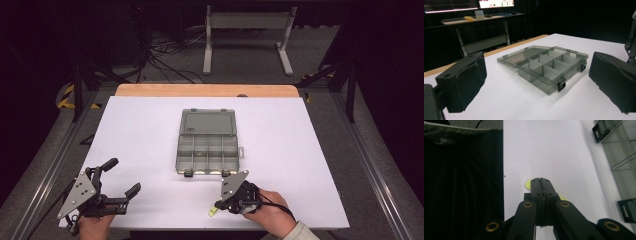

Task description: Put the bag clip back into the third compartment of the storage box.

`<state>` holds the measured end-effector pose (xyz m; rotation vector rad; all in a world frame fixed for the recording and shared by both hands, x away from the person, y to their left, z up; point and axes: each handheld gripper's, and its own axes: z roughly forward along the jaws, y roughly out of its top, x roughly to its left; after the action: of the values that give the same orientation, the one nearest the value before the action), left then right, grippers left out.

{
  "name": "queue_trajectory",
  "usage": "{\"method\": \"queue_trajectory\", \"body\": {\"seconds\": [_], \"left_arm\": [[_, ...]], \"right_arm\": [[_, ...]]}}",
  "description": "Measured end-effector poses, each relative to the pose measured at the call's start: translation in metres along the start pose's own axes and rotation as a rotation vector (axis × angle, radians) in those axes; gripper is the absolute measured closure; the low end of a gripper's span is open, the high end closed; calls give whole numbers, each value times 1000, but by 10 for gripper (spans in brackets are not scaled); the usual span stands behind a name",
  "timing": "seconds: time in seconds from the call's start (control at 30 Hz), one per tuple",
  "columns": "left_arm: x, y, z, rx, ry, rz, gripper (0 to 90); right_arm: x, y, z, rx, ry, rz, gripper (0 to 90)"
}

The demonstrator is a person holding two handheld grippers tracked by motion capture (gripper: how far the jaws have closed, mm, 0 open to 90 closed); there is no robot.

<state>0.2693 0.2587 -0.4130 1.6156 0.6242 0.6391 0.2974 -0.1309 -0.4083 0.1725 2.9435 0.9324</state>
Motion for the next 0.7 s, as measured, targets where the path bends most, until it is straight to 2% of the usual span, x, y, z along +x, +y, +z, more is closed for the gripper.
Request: {"method": "queue_trajectory", "body": {"seconds": [0.43,0.7], "left_arm": [[0,0,0,0,0,1,22],[0,0,0,0,1,0,22]], "right_arm": [[4,-1,19,108,70,-19,900],[5,-1,23,118,67,-17,900]]}}
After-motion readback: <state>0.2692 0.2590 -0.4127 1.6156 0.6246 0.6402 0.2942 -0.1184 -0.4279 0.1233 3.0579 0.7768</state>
